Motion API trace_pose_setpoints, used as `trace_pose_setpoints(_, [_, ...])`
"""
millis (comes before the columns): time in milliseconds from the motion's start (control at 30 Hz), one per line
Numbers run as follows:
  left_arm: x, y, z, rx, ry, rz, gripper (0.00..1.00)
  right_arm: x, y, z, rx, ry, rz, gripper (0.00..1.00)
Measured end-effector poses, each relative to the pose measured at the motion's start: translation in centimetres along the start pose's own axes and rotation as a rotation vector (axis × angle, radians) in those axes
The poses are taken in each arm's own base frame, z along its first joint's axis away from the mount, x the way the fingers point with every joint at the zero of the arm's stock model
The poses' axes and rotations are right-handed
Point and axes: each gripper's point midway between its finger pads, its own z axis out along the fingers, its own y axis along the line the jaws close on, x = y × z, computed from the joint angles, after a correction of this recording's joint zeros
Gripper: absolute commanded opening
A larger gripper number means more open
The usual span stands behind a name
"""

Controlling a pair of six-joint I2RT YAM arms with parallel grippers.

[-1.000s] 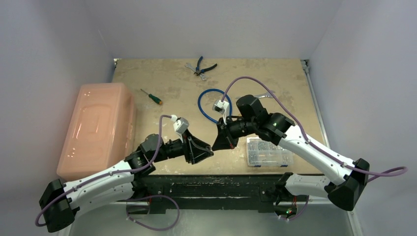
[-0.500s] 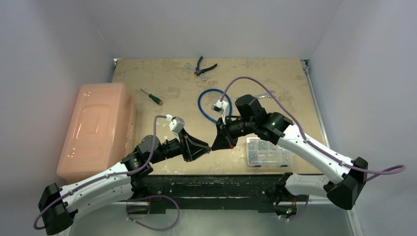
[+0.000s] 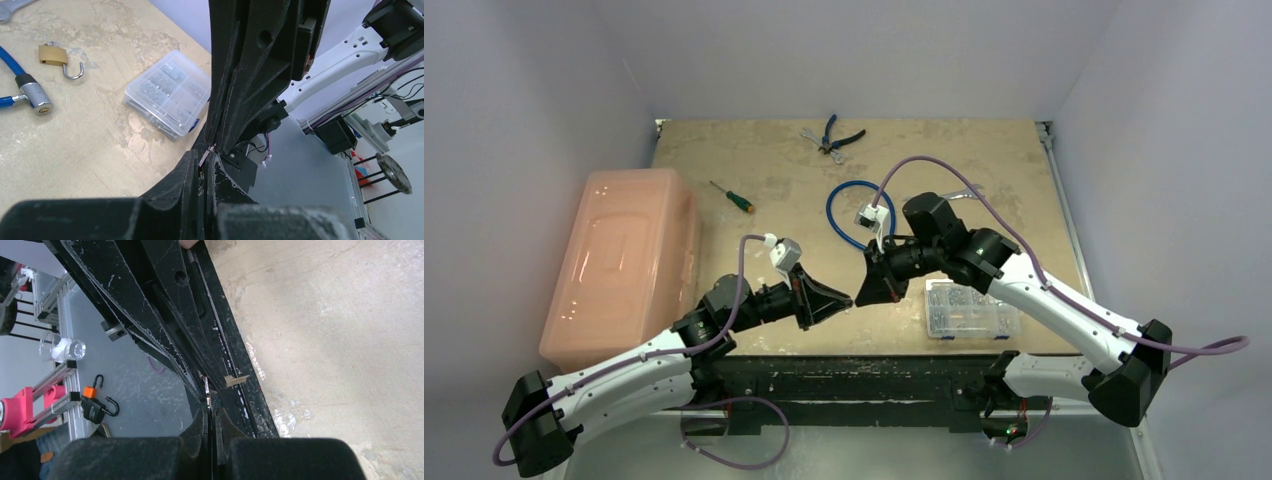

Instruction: Unlock with the key

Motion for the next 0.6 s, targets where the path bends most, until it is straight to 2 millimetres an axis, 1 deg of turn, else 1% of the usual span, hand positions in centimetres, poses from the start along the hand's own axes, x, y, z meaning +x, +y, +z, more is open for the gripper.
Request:
trace_pose_setpoints(200, [0.1,-0.1,0.0,0.007,0.005,0.001,0.0,0.1,0.0,0.0,0.0,0.003,0.0,0.0])
trace_pose_setpoints(233, [0.1,-0.1,0.0,0.008,0.005,0.001,0.0,0.1,0.0,0.0,0.001,0.003,0.001,0.02])
trace_pose_setpoints(267, [0.1,-0.1,0.0,0.007,0.005,0.001,0.0,0.1,0.0,0.0,0.001,0.003,0.001,0.09])
trace_pose_setpoints(300, [0.1,-0.1,-0.1,0.007,0.005,0.0,0.0,0.1,0.0,0.0,0.002,0.003,0.002,0.2])
trace_pose_setpoints(367, [0.1,-0.1,-0.1,0.002,0.002,-0.002,0.0,0.0,-0.1,0.0,0.008,0.0,0.01,0.51])
trace_pose_setpoints(400, [0.0,0.1,-0.1,-0.007,-0.004,-0.003,0.0,-0.1,-0.3,0.1,0.017,-0.005,0.017,0.63])
trace_pose_setpoints(433, [-0.1,0.3,-0.1,-0.02,-0.008,-0.005,0.0,-0.3,-0.4,0.1,0.026,-0.012,0.022,0.72])
trace_pose_setpoints(467, [-0.1,0.6,-0.1,-0.035,-0.013,-0.009,0.0,-0.5,-0.6,0.2,0.04,-0.021,0.027,0.78])
trace_pose_setpoints(533, [-0.2,1.2,-0.2,-0.071,-0.024,-0.016,0.0,-1.0,-1.3,0.2,0.081,-0.043,0.041,0.85])
trace_pose_setpoints(600, [-0.2,1.7,-0.4,-0.098,-0.035,-0.024,0.0,-1.5,-2.2,0.2,0.138,-0.068,0.053,0.97])
